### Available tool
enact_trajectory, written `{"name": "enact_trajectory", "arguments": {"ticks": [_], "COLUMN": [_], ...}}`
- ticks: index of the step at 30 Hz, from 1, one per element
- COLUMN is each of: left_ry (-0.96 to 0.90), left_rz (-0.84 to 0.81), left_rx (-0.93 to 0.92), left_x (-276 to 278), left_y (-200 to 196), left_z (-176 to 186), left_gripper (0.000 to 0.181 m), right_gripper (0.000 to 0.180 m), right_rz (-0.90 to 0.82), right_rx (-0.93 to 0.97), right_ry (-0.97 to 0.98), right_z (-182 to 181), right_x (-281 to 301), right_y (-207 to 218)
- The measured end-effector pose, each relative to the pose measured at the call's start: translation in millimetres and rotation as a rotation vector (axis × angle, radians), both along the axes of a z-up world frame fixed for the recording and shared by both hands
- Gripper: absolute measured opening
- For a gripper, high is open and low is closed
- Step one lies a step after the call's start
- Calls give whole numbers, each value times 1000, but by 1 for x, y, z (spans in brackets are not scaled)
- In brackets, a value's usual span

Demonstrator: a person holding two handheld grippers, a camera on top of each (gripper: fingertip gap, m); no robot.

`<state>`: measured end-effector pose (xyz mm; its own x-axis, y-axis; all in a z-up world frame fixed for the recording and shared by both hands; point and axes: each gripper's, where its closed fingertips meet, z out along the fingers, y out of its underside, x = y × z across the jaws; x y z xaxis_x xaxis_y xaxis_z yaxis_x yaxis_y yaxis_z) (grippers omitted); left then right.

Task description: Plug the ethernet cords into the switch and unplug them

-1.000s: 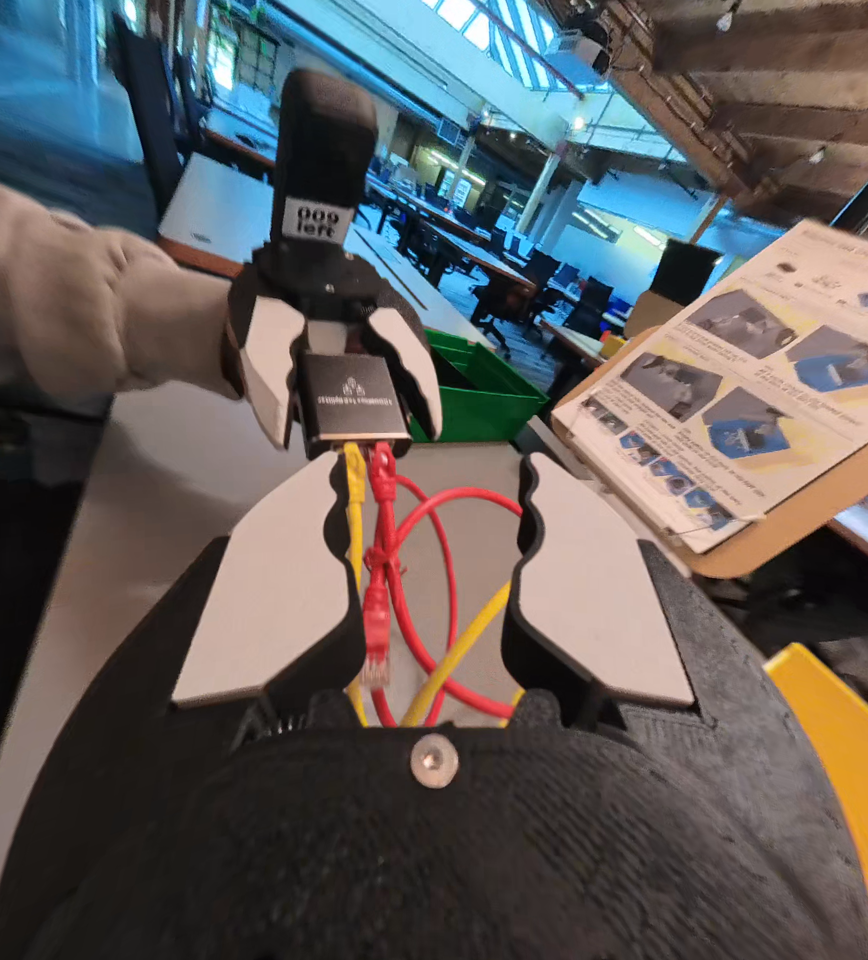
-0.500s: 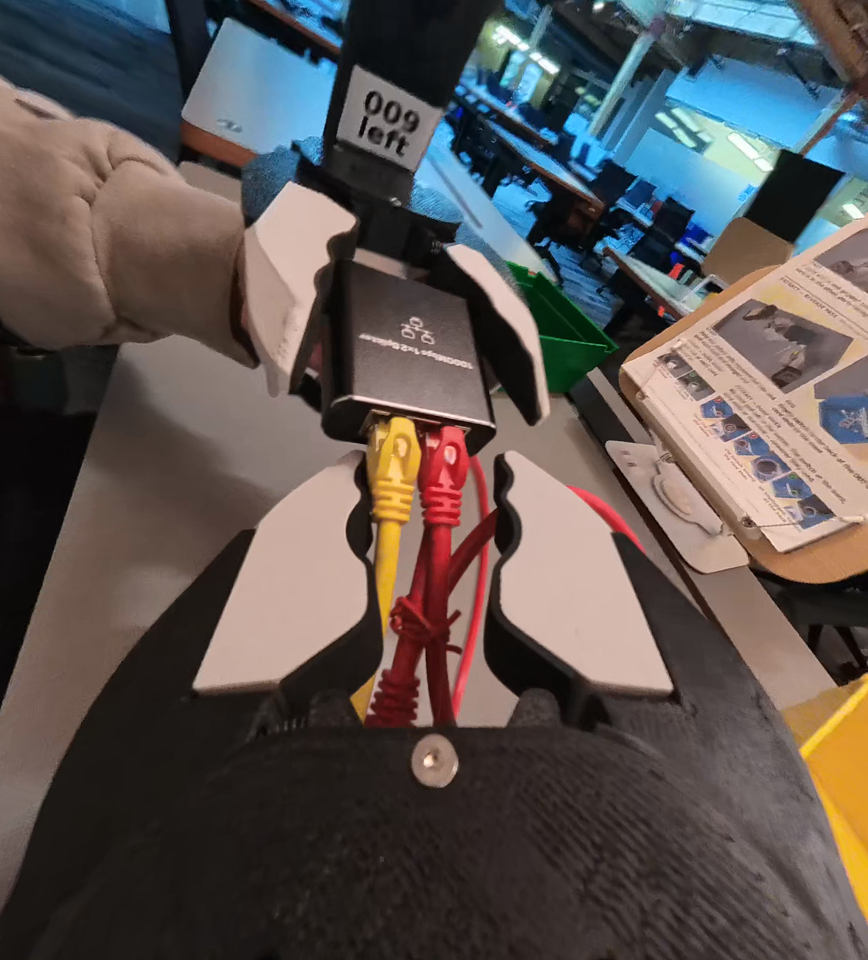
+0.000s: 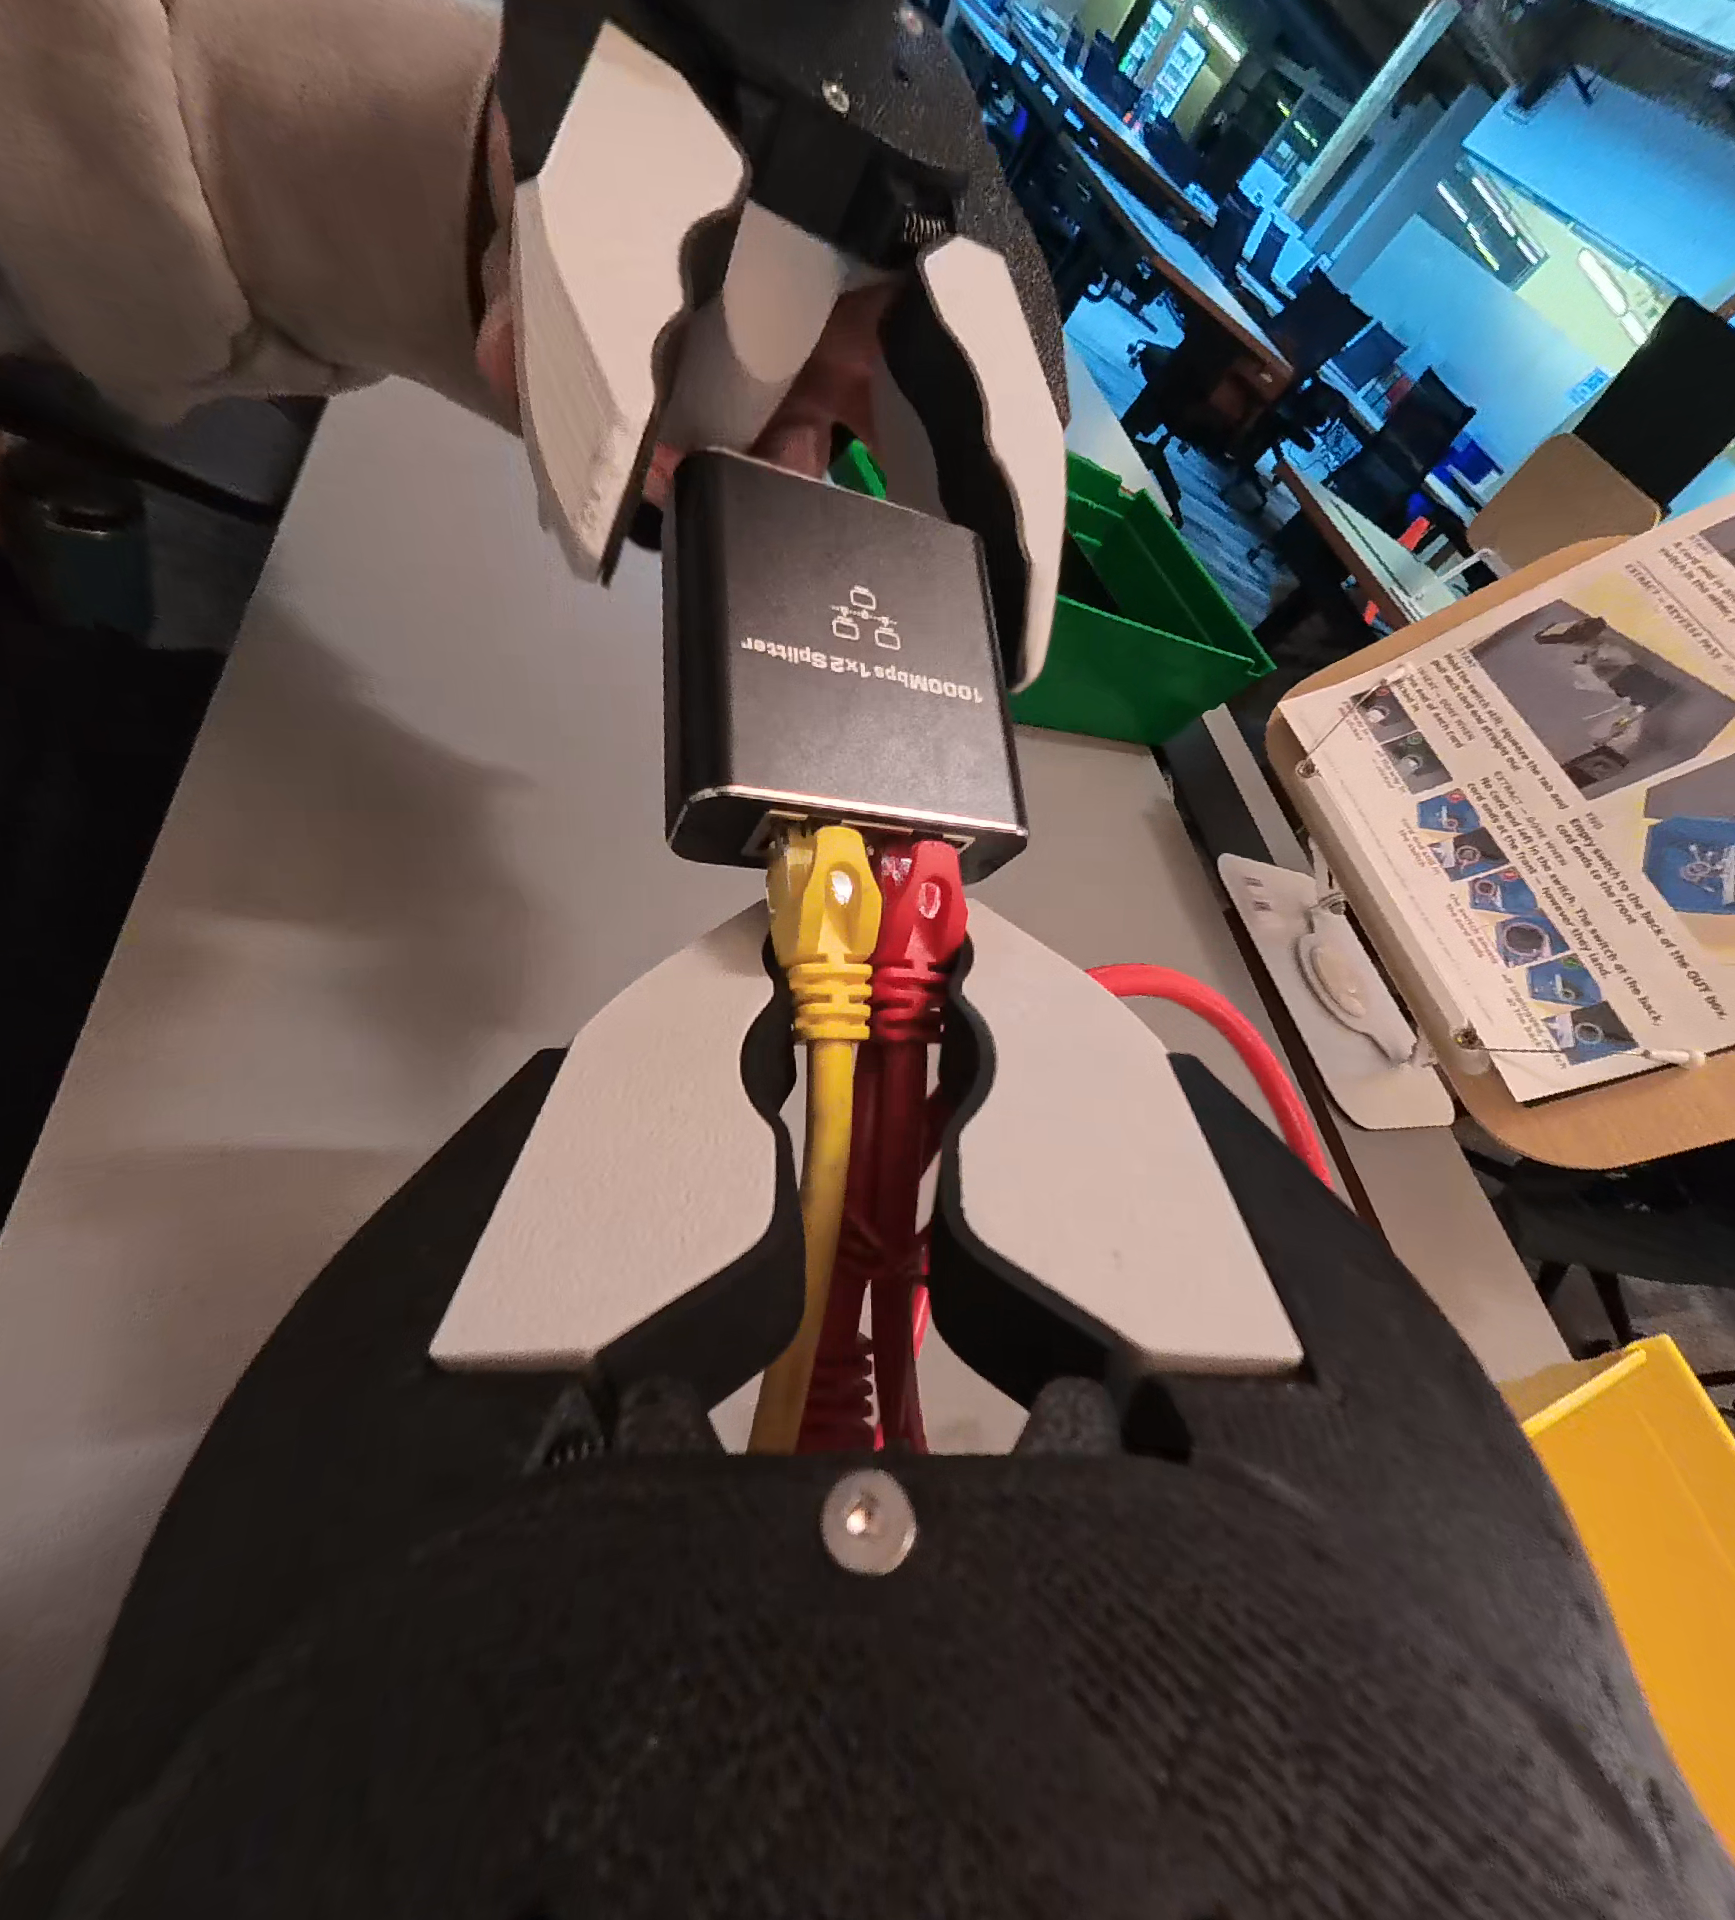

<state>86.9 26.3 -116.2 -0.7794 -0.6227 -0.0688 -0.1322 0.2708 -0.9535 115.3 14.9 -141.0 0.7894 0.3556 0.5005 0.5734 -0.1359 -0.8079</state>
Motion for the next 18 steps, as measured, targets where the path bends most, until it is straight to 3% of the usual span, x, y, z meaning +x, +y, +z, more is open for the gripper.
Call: {"name": "enact_trajectory", "arguments": {"ticks": [8, 12, 18], "left_ry": [-68, -79, -90], "left_rz": [27, 19, -14], "left_rx": [100, 20, -114], "left_x": [-6, -6, -2], "left_y": [-2, -6, -11], "left_z": [0, 6, 16], "left_gripper": [63, 62, 63], "right_gripper": [24, 27, 64], "right_rz": [23, 66, 110], "right_rx": [-27, -36, 51], "right_ry": [10, 77, 210], "right_z": [-6, -5, 5], "right_x": [-10, -15, -20], "right_y": [8, 5, 8]}}
